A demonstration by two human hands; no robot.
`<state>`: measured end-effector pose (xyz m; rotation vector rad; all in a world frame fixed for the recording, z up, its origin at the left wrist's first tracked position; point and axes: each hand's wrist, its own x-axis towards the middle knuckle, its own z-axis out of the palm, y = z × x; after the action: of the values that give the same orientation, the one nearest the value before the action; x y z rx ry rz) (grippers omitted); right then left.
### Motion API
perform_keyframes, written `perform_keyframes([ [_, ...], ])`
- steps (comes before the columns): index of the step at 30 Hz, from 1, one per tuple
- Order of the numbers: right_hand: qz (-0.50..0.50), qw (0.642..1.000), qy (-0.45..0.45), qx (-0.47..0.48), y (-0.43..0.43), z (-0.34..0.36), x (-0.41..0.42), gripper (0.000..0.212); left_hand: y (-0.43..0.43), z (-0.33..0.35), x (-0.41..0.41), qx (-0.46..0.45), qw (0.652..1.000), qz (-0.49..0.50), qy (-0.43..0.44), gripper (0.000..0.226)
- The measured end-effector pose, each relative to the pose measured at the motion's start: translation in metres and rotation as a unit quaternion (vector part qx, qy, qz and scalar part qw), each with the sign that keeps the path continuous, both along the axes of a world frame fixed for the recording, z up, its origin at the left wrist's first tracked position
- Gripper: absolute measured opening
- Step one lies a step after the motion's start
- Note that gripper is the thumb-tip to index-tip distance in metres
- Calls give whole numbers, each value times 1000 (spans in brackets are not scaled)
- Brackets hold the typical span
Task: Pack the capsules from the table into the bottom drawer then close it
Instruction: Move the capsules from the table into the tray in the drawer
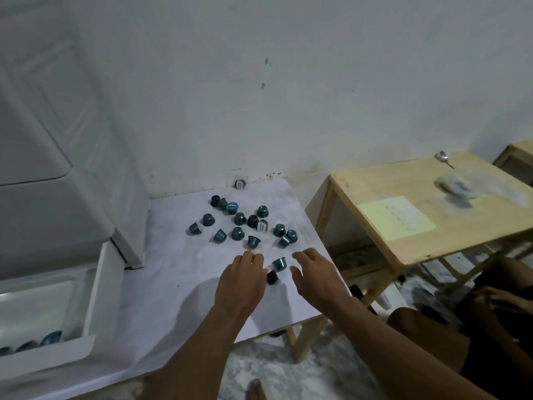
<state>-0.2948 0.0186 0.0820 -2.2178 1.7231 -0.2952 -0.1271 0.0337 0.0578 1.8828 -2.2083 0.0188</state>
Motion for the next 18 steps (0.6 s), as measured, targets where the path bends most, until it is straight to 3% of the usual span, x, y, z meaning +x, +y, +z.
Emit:
perform_keyframes([
  [4,2,999,-9,34,-37,-18,9,36,-24,-23,-10,75,996,39,38,25],
  [12,25,991,14,128,-97,-53,23,37,-66,-60,-12,167,980,24,108,27],
  [18,64,986,41,151,-111,-70,28,19,-81,-62,3,178,972,33,148,17],
])
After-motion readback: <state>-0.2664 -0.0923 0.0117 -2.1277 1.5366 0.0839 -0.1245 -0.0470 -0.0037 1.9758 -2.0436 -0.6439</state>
